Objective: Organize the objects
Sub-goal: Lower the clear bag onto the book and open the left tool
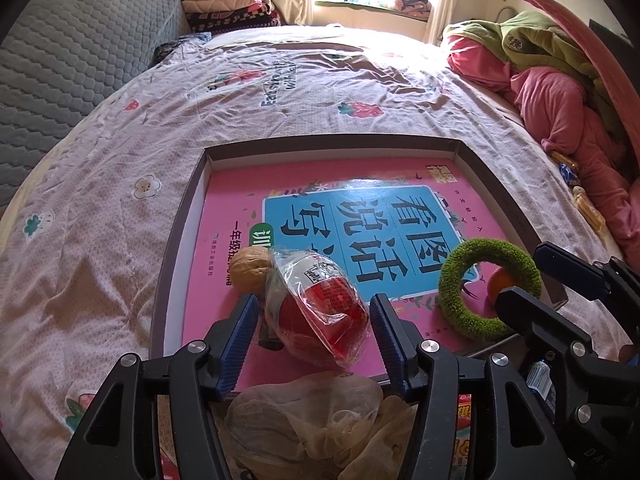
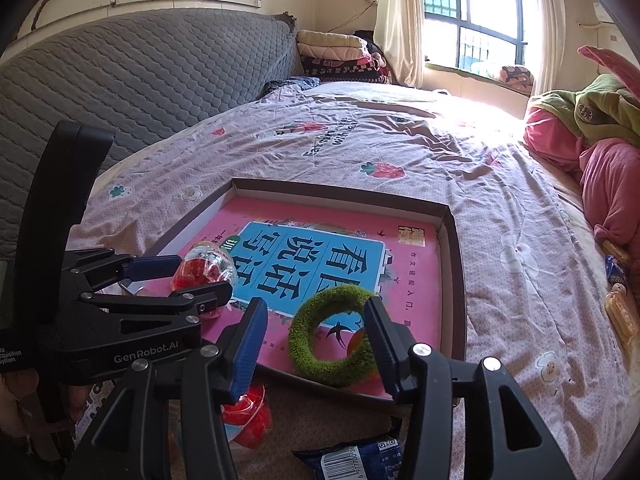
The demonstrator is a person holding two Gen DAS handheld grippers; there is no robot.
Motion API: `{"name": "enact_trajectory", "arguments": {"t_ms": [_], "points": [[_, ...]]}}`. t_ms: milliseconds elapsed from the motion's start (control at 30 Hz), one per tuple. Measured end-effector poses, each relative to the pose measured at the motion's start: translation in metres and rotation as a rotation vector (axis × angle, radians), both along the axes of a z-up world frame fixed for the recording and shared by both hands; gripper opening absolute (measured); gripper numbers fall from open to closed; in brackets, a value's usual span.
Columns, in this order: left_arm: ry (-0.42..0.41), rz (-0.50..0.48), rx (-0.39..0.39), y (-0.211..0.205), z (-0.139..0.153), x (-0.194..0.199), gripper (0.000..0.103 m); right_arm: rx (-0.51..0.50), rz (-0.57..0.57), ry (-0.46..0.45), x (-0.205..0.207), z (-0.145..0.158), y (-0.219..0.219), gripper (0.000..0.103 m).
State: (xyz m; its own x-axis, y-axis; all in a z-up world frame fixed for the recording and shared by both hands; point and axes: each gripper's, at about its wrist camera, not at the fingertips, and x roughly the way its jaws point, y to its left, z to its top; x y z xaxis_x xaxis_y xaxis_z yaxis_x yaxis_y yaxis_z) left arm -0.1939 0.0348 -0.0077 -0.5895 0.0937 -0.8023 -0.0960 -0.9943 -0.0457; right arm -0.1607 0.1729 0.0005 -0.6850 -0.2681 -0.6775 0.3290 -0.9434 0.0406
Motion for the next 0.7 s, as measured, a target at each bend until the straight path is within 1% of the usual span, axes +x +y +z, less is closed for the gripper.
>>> {"name": "enact_trajectory", "arguments": {"t_ms": [367,433,500,700], "points": [[0.013,0.026,0.001,-0.011,0.009,0.003,0.06,-0.002,0.006,0.016,0.003,0.006,-0.002,0.051],[0.017,0.025,0.002,-0.011,0.012,0.005,0.06,-0.004,0.005,0.02,0.004,0.007,-0.001,0.052],[0.025,0.026,0.001,-0.011,0.016,0.006,0.06,-0.008,0.006,0.021,0.004,0.008,-0.001,0.055],[0.05,0.024,0.004,-0.01,0.029,0.013,0.06,-0.02,0.007,0.039,0.007,0.015,0.0,0.056]]}}
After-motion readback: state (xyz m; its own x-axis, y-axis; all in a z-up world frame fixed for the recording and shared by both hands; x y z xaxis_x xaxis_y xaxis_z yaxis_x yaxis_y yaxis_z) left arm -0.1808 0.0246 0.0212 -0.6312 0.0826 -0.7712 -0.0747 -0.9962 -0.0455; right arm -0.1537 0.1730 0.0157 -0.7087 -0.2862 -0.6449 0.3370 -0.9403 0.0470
